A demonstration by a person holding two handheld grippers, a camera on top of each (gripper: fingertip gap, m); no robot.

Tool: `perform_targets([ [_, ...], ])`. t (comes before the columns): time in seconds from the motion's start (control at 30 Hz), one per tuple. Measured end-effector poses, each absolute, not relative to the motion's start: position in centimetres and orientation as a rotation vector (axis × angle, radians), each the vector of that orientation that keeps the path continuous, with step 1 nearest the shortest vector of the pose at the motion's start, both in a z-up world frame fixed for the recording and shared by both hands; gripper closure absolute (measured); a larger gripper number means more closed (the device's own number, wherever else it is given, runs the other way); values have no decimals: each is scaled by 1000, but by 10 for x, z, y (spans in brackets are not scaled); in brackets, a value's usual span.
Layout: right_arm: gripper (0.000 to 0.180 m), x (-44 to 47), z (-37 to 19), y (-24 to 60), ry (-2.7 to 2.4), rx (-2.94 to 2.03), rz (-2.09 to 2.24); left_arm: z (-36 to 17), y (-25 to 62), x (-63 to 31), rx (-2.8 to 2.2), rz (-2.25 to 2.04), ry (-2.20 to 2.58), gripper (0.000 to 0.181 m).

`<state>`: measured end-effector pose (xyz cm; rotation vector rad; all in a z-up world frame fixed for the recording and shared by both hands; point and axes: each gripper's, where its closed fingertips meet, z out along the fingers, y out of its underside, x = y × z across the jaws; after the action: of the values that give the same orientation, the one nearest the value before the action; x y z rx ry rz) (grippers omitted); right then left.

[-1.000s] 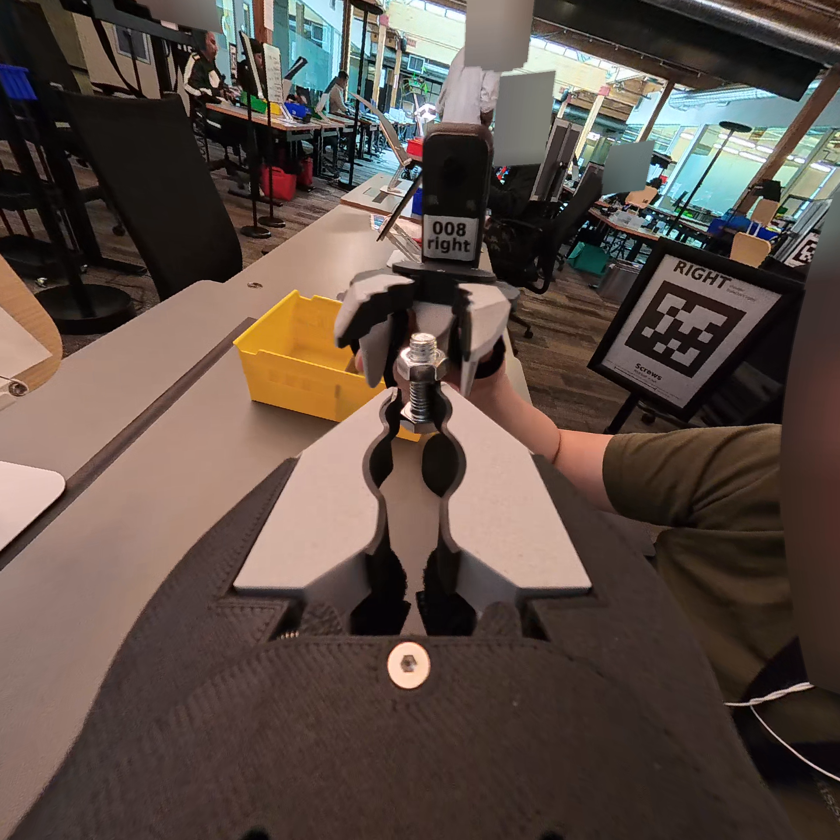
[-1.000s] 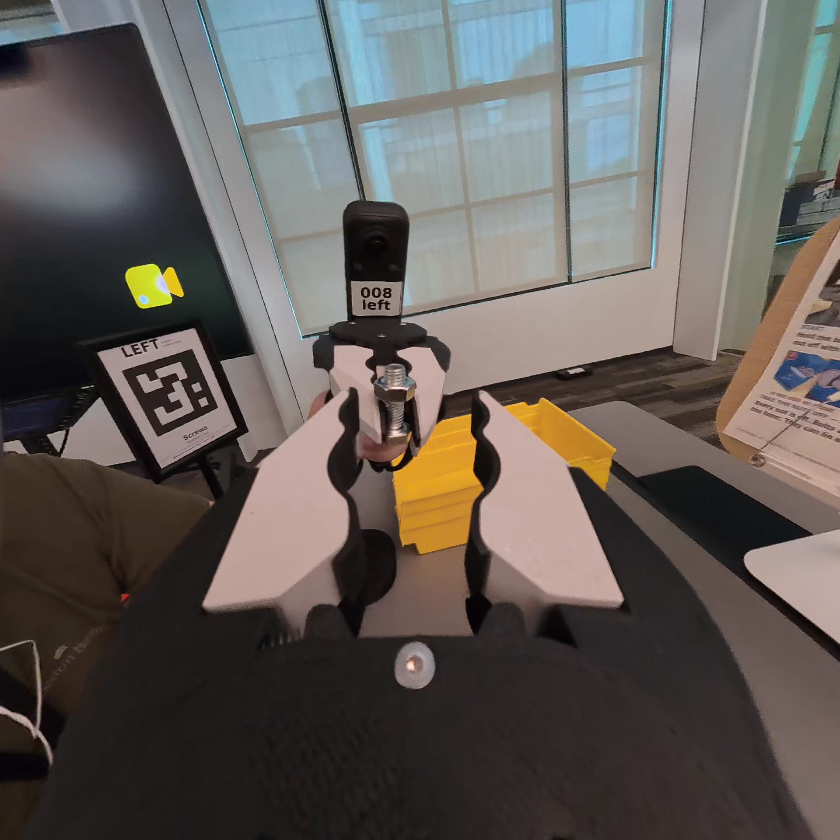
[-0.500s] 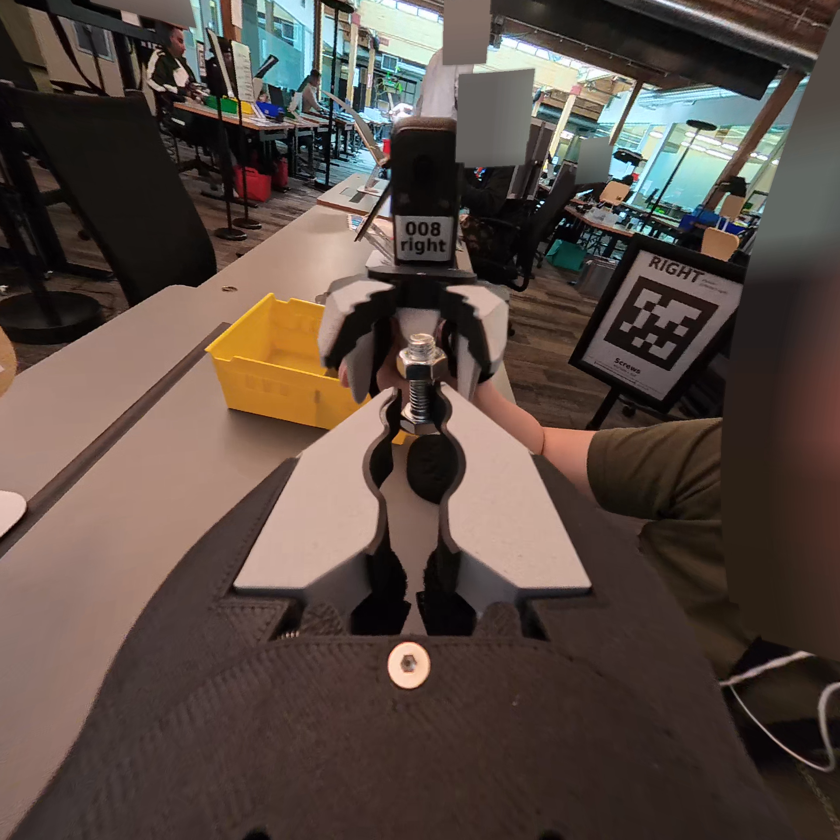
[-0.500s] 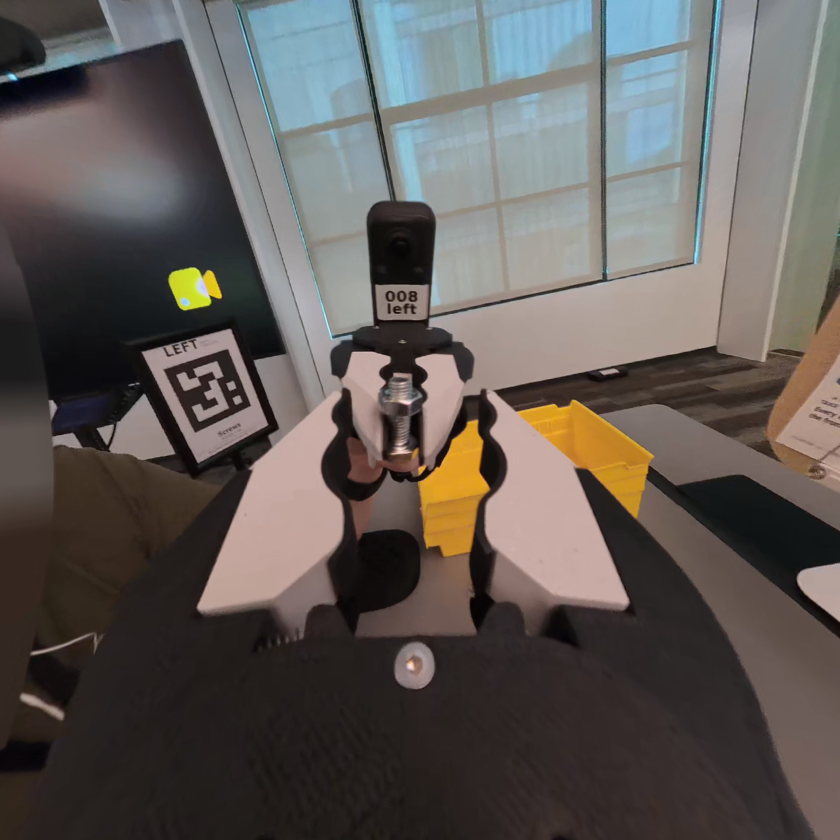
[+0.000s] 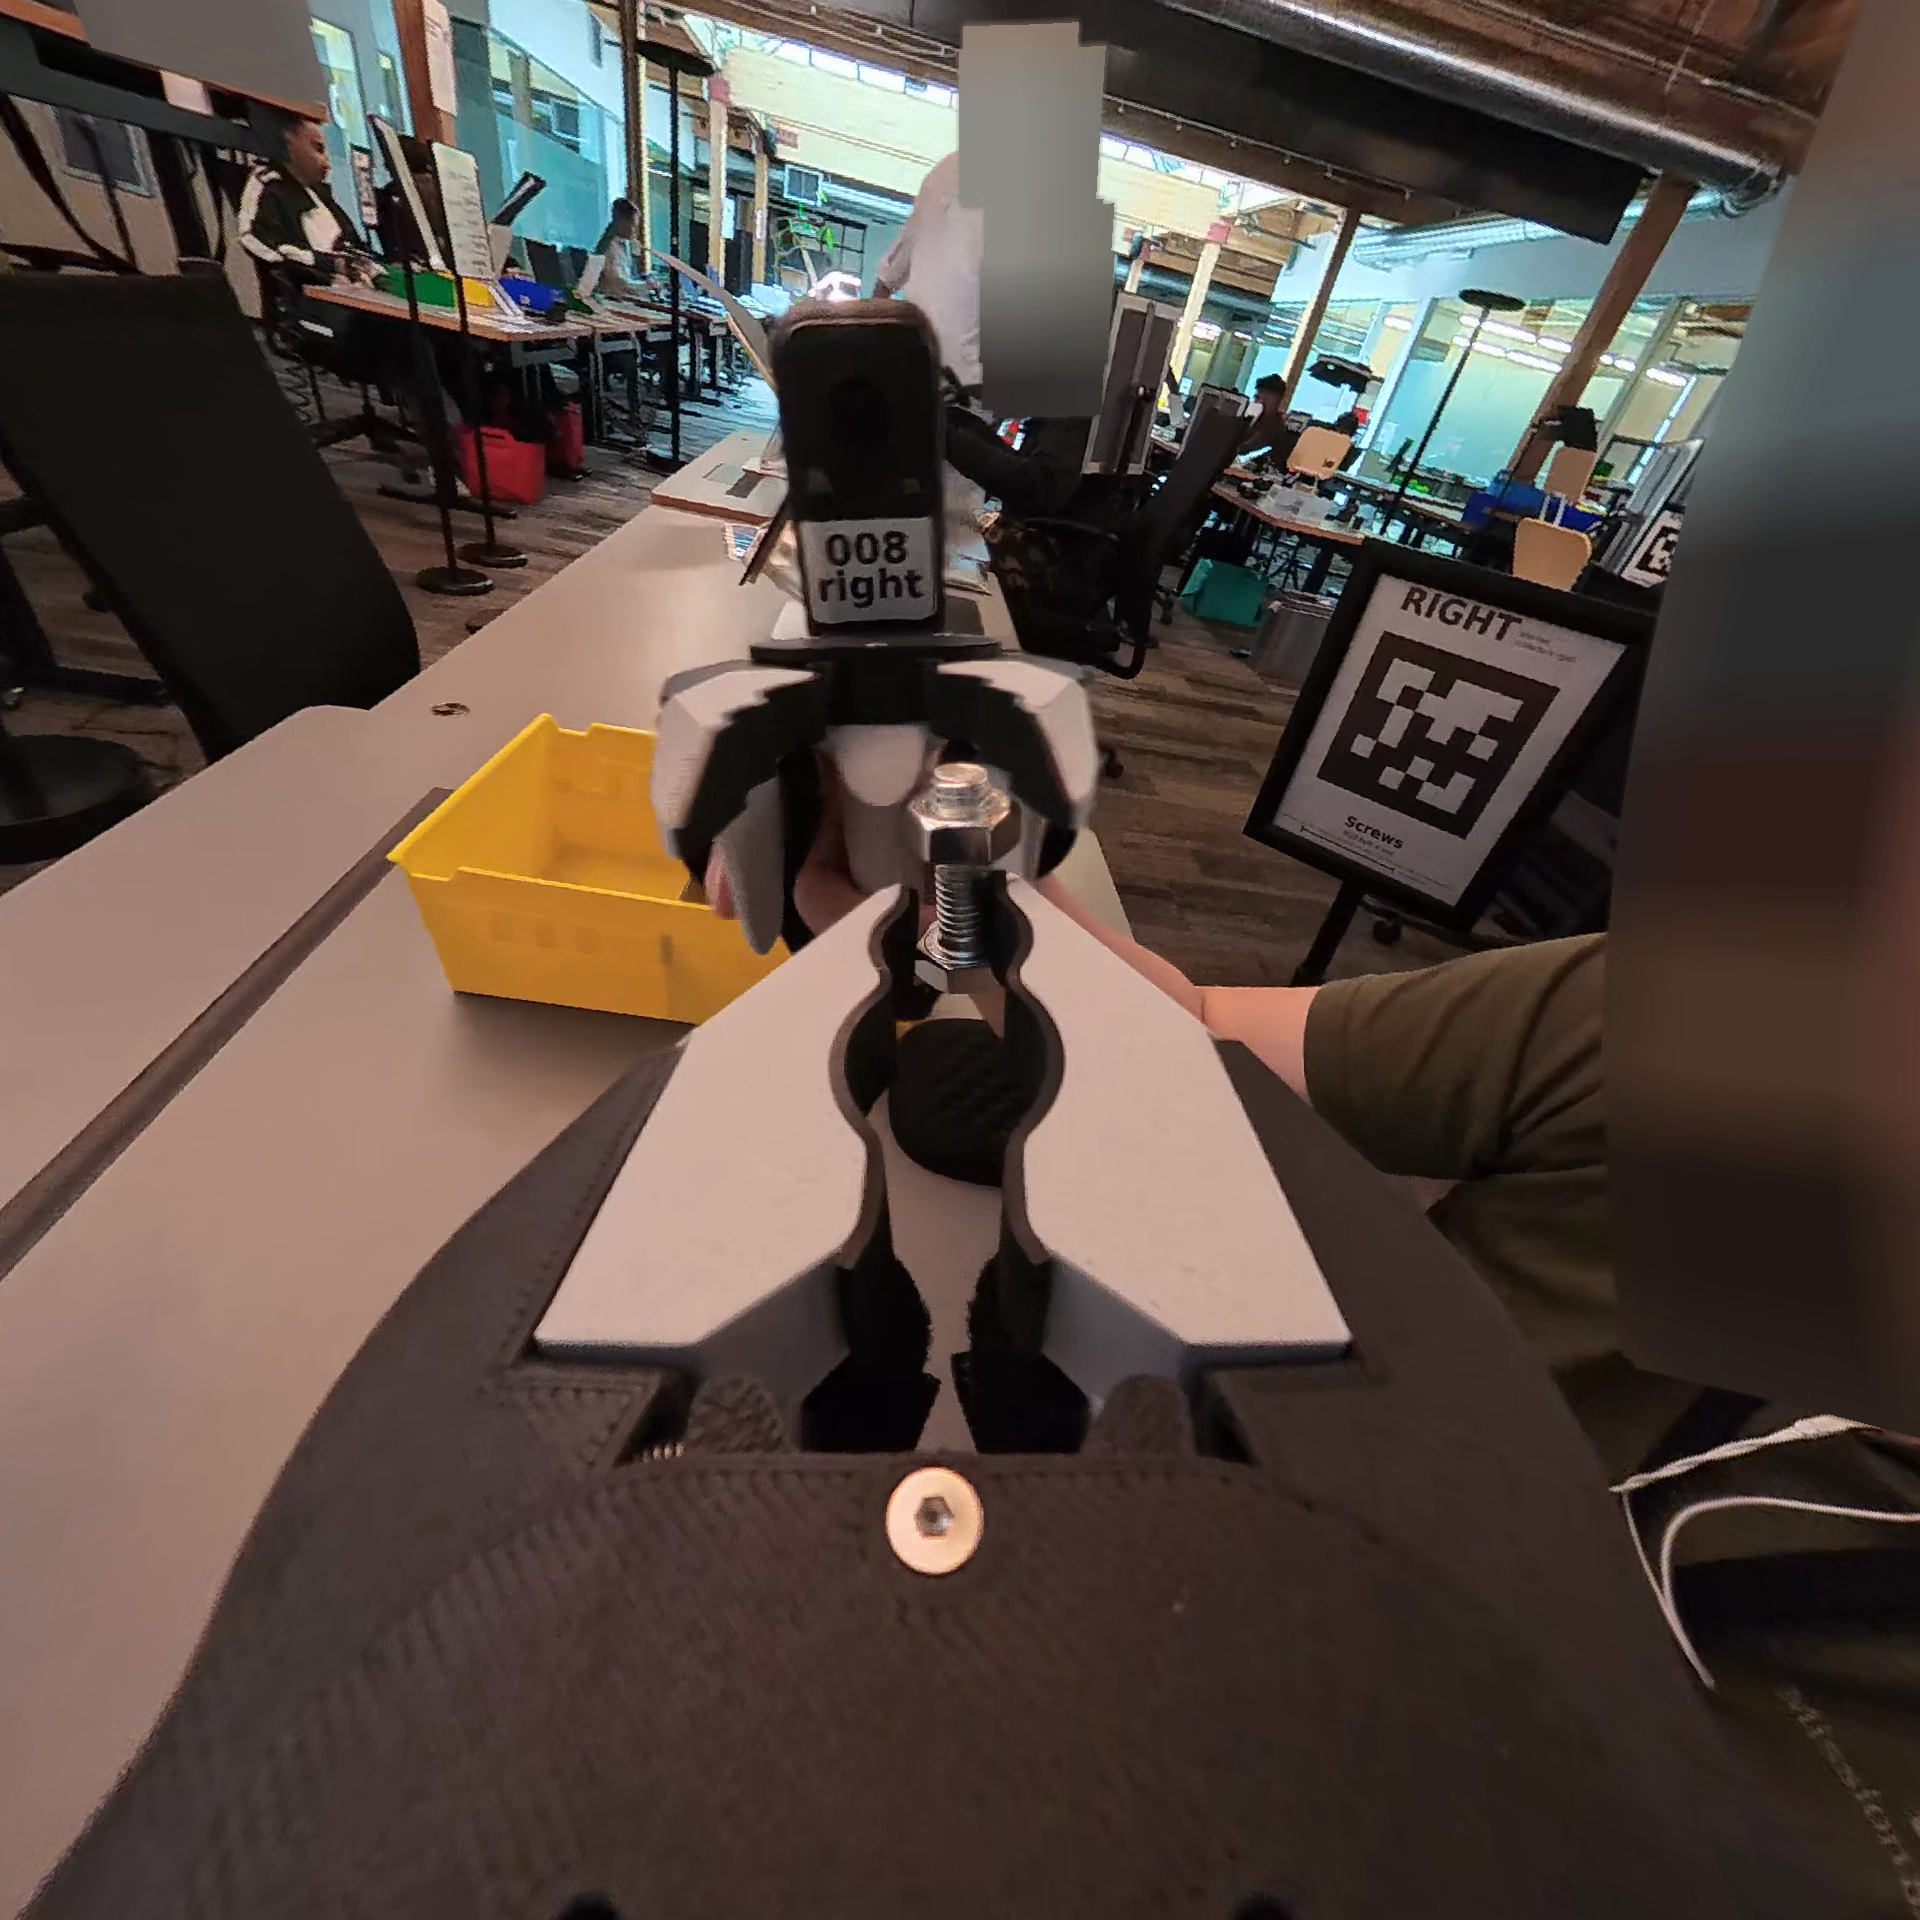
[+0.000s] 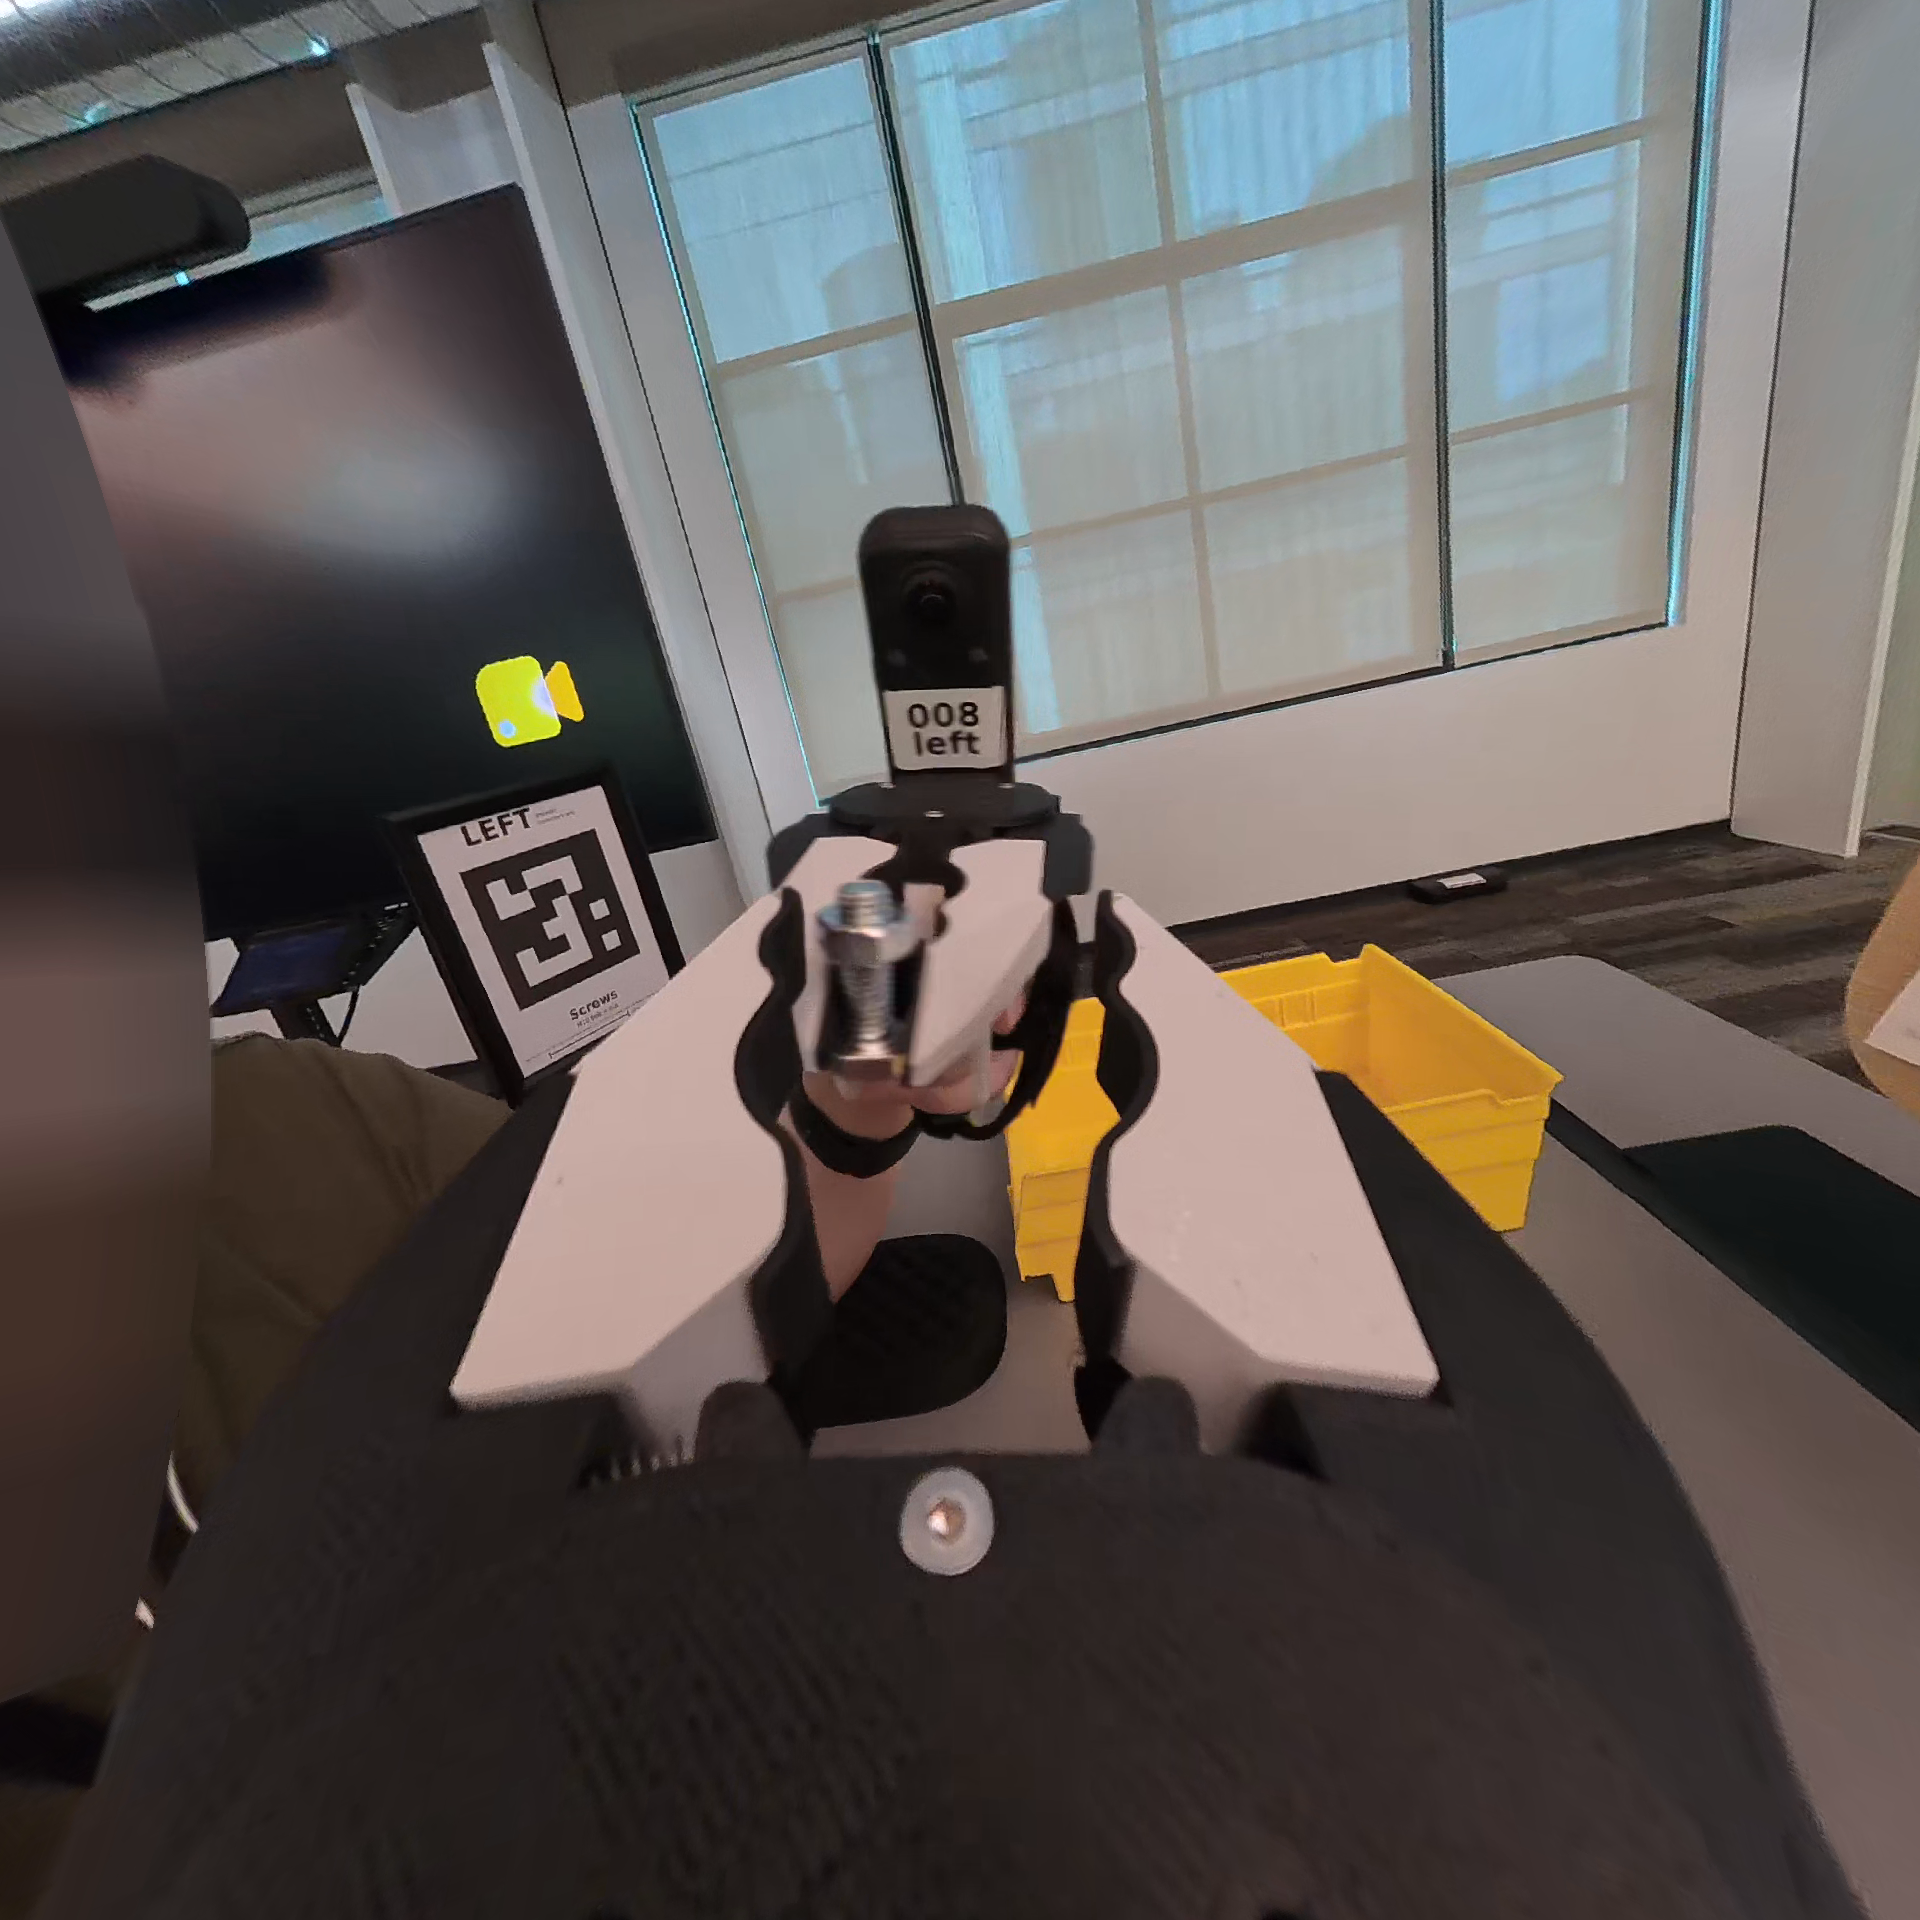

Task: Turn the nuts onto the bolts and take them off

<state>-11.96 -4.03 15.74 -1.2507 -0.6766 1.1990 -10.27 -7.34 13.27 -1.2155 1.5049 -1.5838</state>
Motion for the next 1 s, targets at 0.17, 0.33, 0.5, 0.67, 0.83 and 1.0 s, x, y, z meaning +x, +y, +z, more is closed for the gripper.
perform_targets([
  [0.17, 126, -95, 156, -25, -579, -1253, 1269, 137, -73, -104, -1200, -1597, 1488, 169],
  [0.33, 124, -114, 164, -47, -679, -1212, 1265, 134, -69, -102, -1212, -1565, 1479, 169],
  [0.5, 122, -109, 160, -39, -660, -1220, 1267, 133, -80, -98, -1186, -1589, 1515, 169],
  [0.67, 129, -89, 163, -30, -573, -1210, 1286, 138, -78, -102, -1176, -1598, 1496, 169],
  [0.83, 125, -117, 167, -52, -693, -1188, 1274, 138, -70, -103, -1192, -1576, 1469, 170],
  [1.0, 127, -120, 161, -44, -656, -1217, 1299, 137, -71, -103, -1191, -1544, 1481, 170],
])
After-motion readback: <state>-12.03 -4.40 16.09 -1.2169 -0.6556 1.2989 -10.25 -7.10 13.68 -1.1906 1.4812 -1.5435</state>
